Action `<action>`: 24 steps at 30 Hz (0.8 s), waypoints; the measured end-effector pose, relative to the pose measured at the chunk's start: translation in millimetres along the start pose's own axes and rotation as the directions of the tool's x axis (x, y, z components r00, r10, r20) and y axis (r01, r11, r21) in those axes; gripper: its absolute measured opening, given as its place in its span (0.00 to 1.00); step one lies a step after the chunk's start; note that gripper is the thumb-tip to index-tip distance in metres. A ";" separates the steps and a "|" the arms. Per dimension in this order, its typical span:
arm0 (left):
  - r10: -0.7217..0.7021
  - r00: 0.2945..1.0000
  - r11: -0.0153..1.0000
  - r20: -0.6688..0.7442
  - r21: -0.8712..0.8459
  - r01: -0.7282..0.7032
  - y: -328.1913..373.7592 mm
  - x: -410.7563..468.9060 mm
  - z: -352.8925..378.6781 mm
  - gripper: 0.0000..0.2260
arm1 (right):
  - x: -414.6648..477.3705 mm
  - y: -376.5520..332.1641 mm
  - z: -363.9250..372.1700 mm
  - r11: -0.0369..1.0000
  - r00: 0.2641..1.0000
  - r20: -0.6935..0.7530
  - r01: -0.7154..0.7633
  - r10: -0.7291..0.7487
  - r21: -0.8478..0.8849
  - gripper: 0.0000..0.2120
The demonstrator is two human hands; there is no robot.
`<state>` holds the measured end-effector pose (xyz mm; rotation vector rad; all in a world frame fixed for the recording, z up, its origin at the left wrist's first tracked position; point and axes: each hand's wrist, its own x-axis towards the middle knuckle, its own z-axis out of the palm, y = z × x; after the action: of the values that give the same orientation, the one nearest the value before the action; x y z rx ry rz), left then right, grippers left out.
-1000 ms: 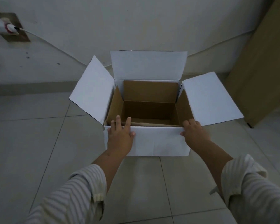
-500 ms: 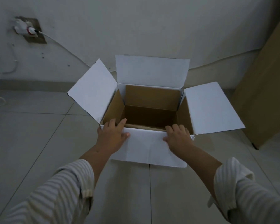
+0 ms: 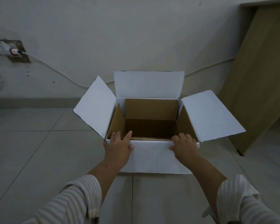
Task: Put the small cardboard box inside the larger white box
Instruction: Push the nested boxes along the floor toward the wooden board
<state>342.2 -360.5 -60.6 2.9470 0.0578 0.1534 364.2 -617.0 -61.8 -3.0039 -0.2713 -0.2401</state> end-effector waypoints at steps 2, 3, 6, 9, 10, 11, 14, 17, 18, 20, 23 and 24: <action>0.009 1.000 1.000 0.007 -0.015 -0.009 18.7 6.6 4.7 0.24 | 0.4 17.0 -1.6 0.999 0.999 -0.016 -0.039 0.038 -0.011 0.14; 0.017 1.000 1.000 0.009 -0.021 -0.016 27.8 9.9 7.3 0.24 | 0.8 25.2 -2.3 0.998 0.998 -0.026 -0.064 0.064 -0.015 0.14; 0.030 0.999 0.999 0.017 -0.032 -0.029 52.6 19.4 15.1 0.23 | 0.0 46.1 -3.1 0.989 0.988 -0.057 -0.146 0.146 0.006 0.15; 0.033 0.999 0.999 0.030 -0.025 -0.032 72.2 27.8 19.9 0.23 | -1.5 60.3 -1.6 0.977 0.975 -0.069 -0.211 0.213 0.027 0.16; 0.036 0.999 0.999 0.029 -0.019 -0.035 77.2 30.0 21.2 0.23 | -1.6 63.9 -1.1 0.973 0.971 -0.070 -0.229 0.231 0.035 0.16; 0.038 0.999 0.999 0.026 -0.012 -0.038 81.8 32.1 22.3 0.23 | -1.3 67.1 -0.7 0.969 0.967 -0.070 -0.242 0.245 0.045 0.16; 0.048 0.999 0.999 0.010 -0.010 -0.048 92.4 39.1 24.9 0.23 | 1.2 75.1 0.3 0.959 0.959 -0.066 -0.268 0.275 0.093 0.19; 0.066 0.998 0.998 0.020 -0.012 -0.066 102.9 49.8 25.6 0.23 | 7.2 84.9 0.1 0.948 0.953 -0.056 -0.290 0.299 0.132 0.21; 0.071 0.997 0.997 0.028 -0.013 -0.071 107.7 53.9 26.2 0.23 | 9.2 89.3 0.0 0.942 0.948 -0.053 -0.304 0.313 0.140 0.21; 0.081 0.996 0.997 0.034 -0.012 -0.081 118.9 61.6 28.9 0.23 | 13.5 100.9 0.5 0.932 0.939 -0.049 -0.330 0.340 0.148 0.21; 0.087 0.996 0.996 0.030 -0.012 -0.086 141.5 77.3 35.9 0.23 | 27.0 125.3 4.7 0.926 0.934 -0.044 -0.342 0.353 0.161 0.21; 0.079 0.996 0.997 0.032 -0.014 -0.078 149.5 83.9 39.8 0.23 | 32.6 134.3 6.5 0.925 0.934 -0.044 -0.343 0.354 0.162 0.21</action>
<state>434.2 -510.6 -62.6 2.9393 -0.0635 0.1170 421.9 -741.9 -76.3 -2.8174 0.2433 -0.2771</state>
